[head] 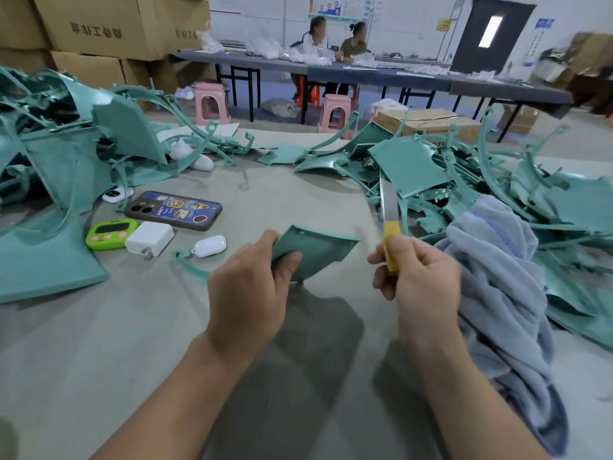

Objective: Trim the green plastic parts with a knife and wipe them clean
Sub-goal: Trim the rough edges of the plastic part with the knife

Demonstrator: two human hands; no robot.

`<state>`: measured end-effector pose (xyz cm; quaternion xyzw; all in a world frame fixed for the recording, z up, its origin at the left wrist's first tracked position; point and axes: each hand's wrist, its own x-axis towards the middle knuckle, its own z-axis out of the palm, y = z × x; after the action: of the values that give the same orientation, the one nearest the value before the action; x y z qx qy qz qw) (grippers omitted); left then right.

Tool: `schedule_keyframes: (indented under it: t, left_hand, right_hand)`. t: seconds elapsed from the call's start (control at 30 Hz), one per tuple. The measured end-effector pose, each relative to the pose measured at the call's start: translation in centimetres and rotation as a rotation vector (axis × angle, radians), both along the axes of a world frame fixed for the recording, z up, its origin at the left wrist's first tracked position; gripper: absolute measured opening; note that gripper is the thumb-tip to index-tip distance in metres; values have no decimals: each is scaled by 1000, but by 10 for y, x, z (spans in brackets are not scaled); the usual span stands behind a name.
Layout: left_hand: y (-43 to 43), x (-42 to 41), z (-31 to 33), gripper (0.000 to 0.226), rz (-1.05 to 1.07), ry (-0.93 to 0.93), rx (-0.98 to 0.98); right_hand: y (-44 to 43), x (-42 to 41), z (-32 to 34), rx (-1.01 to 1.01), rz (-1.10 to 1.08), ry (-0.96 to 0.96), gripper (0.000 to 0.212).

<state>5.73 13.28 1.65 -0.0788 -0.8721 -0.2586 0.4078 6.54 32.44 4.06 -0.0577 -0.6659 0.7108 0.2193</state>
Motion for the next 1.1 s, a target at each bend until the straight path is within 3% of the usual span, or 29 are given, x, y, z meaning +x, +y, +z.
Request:
schedule_keyframes:
  t: [0.17,0.3,0.47,0.67,0.77,0.87,1.0,1.1]
  left_hand:
    - [2,2,2,17,-29,-67,49]
    - [0,-2,3,11,-116,-110,100]
    - [0,-1,4,16,-152,-92,73]
    - [3,-3,7,17,-113,-105,64]
    - [3,-3,7,16,-103,-104,66]
    - [3,-3,6,14,-101,-105,81]
    - [2,-2,7,15,-108,-128,94]
    - [1,-1,7,12,-121,-135,89]
  right_hand:
    - [-38,21,-9,321,123,166,23]
    - [-56,25,-19,359,145,165,27]
    - [-55,15,-30,512,-12,34,31]
    - [-25,-5,-27,531,-220,-313,35]
    - [-33,3,-22,397,-81,-115,33]
    - [-50,11,-21,424,96,12,30]
    - [-25,-5,-22,557,-124,-241,33]
    - [-6,-10,-23,574,-150,-357,37]
